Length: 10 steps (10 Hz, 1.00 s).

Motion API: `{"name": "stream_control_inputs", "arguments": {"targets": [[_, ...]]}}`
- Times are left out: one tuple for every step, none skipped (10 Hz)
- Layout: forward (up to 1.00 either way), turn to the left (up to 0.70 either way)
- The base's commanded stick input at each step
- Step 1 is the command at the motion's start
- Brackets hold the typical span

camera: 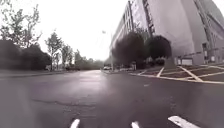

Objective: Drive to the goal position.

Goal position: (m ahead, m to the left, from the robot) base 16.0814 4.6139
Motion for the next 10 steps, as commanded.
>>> {"name": "stream_control_inputs", "arguments": {"targets": [[0.70, 0.00], [0.70, 0.00], [0.70, 0.00], [0.70, 0.00], [0.70, -0.01], [0.70, -0.06], [0.70, -0.09], [0.70, -0.12], [0.70, -0.12], [0.70, 0.00]]}}
